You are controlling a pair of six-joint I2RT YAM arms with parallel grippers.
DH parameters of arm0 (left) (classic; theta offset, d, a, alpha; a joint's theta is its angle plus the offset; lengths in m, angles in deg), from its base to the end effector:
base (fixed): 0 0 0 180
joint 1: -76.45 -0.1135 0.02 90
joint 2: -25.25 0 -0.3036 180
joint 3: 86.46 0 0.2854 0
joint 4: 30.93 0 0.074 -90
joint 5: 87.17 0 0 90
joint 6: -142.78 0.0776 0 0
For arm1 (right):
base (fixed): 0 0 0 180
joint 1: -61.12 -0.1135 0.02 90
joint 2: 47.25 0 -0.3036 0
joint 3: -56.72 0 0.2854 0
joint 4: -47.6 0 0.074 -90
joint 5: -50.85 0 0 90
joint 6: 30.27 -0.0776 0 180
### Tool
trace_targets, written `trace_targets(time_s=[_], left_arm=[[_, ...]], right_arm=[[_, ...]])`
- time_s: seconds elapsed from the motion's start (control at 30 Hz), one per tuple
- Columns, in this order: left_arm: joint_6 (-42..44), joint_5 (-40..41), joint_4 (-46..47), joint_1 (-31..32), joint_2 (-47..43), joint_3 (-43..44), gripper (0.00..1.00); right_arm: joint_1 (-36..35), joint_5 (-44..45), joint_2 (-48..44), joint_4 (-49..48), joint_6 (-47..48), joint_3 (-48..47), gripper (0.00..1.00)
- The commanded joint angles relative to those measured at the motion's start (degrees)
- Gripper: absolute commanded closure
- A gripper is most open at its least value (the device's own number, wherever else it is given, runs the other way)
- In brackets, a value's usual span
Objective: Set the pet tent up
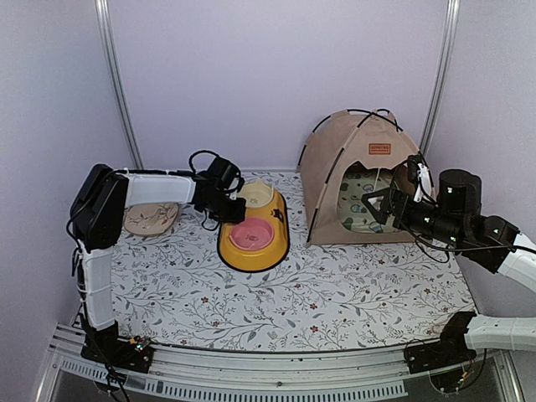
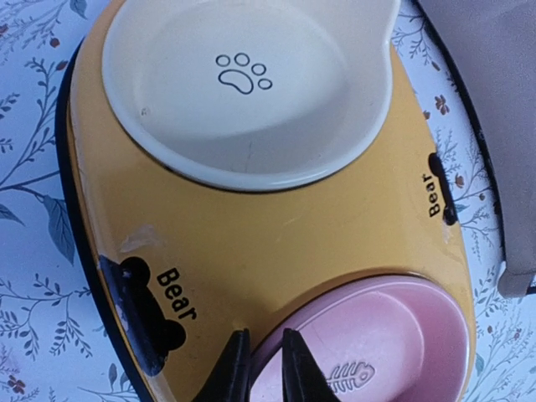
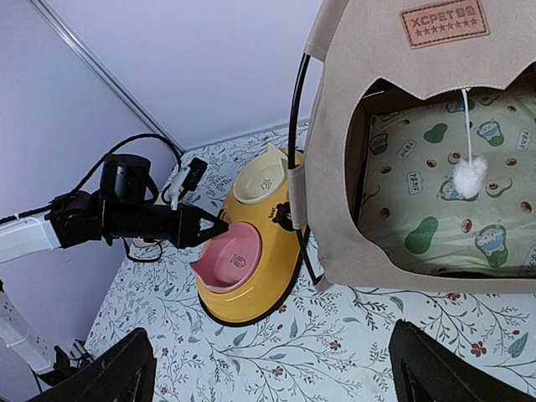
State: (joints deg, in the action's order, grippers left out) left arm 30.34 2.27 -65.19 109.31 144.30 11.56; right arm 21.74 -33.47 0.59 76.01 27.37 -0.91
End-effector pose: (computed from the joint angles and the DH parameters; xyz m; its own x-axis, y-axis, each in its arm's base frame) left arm 0.4365 -0.2829 0.1519 -0.8471 0.0928 -0.5232 0.2422 0.9438 -0.2248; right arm 0.1910 0.1468 0.3388 -0.5076 0.2724 -0.8174 -0.3400 0.8084 0.4805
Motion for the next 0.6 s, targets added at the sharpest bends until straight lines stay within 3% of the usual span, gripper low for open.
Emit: trace_targets(time_s=[0.0, 0.57], left_arm=[[1.0, -1.0, 0.4, -1.1, 3.2, 1.4, 0.86], [2.8, -1.3, -1.5, -4.1, 9.7, 10.1, 0.85]], right_arm=[[0.0, 0.7, -0.5, 0.8, 0.0, -2.2, 0.01], [0.0, 0.8, -0.3, 2.2, 0.0, -3.2, 0.01]])
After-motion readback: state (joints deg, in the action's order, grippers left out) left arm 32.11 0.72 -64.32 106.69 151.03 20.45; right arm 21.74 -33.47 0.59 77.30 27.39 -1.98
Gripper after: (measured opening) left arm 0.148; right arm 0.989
